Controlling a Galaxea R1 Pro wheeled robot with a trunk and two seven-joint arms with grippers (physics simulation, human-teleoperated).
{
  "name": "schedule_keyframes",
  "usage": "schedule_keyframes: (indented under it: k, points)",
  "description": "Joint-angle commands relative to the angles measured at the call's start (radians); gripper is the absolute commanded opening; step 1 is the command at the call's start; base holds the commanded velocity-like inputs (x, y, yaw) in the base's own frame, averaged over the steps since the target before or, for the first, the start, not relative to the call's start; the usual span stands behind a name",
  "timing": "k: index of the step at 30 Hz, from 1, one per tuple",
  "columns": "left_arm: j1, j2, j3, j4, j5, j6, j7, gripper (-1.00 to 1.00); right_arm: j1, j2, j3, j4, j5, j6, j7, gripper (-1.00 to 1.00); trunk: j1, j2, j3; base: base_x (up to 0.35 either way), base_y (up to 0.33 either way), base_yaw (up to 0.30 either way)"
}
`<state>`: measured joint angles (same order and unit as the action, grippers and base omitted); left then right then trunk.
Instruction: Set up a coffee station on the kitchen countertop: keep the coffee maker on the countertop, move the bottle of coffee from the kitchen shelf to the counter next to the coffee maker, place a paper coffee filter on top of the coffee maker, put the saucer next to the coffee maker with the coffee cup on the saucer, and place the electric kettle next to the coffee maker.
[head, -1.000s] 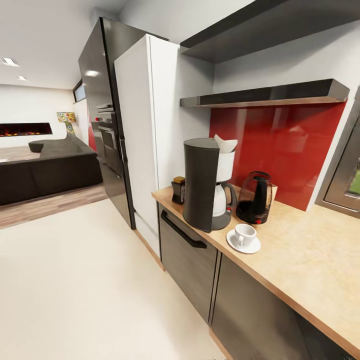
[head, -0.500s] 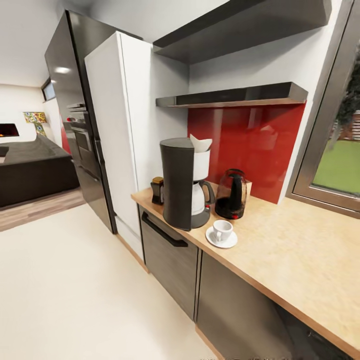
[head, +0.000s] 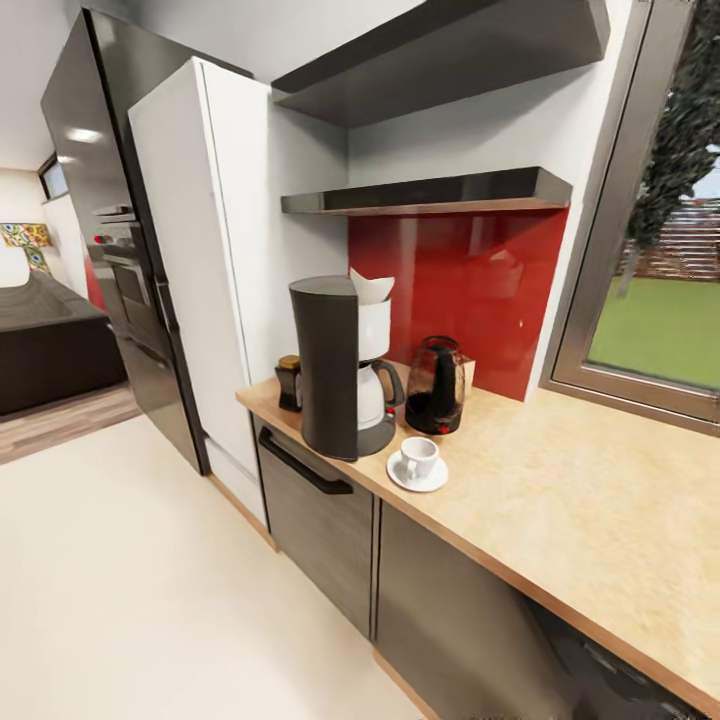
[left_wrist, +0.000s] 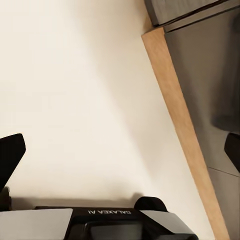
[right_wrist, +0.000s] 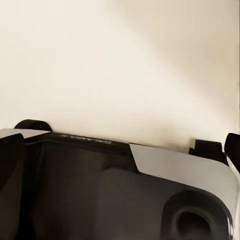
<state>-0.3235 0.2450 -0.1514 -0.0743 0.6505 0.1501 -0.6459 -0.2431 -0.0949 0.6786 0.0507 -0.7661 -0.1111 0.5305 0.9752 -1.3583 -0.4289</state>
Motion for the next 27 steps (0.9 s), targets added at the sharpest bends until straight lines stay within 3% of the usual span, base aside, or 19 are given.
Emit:
schedule_keyframes:
  k: [1, 18, 27]
  points:
    - [0.0, 0.0, -0.007, -0.001, 0.011, 0.008, 0.001, 1.0, -0.001, 0.001, 0.009, 0.004, -0.01, -0.006, 0.002, 1.0, 0.0, -0.001, -0.001, 0.0, 0.0, -0.235]
    - [0.0, -0.001, -0.007, -0.001, 0.011, 0.008, 0.003, 1.0, -0.001, 0.001, 0.009, 0.004, -0.012, -0.006, -0.001, 1.0, 0.0, -0.001, -0.001, 0.0, 0.002, -0.252]
    - [0.0, -0.001, -0.007, -0.001, 0.011, 0.008, 0.003, 1.0, -0.001, 0.0, 0.009, 0.004, -0.012, -0.007, -0.001, 1.0, 0.0, -0.001, -0.001, 0.0, 0.183, -0.128]
